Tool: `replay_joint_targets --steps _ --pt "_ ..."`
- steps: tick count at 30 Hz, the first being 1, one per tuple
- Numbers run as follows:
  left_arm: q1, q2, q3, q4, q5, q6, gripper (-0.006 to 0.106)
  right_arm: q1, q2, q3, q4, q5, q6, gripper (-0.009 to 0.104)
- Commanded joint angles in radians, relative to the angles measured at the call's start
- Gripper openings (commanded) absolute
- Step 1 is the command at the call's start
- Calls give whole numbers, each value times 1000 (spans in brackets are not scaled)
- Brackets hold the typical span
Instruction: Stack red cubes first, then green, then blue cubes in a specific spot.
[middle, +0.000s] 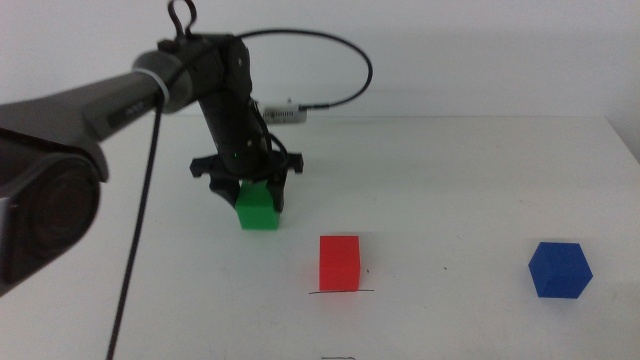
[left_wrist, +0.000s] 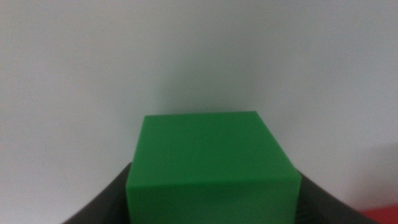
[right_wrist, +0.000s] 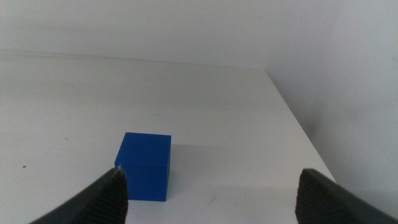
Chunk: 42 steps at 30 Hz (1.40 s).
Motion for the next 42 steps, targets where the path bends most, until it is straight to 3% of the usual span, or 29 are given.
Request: replay_joint_targets --steps 1,8,12,14,19,29,36,42 --pt "-13 -143 -19 -31 91 -32 -2 -8 -15 -10 -8 -80 -9 90" --pt "-139 -433 253 33 90 -282 -2 -8 -15 -10 -8 -80 -9 90" --pt "-233 -486 294 117 90 -414 -2 -8 -15 -10 -8 -80 -9 90" --pt "-260 -477 283 120 89 -450 -1 -8 -15 -10 -8 -80 -9 90" --pt "-311 -406 214 50 89 -460 -1 -8 -15 -10 -8 -80 -9 90" --pt "-368 -270 83 46 89 -481 -1 -8 -15 -10 -8 -80 -9 90" --pt "-368 -267 84 125 88 -495 -1 -8 -15 -10 -8 -80 -9 90" --pt "-365 -267 84 137 87 -492 -1 -8 -15 -10 -8 -80 -9 90"
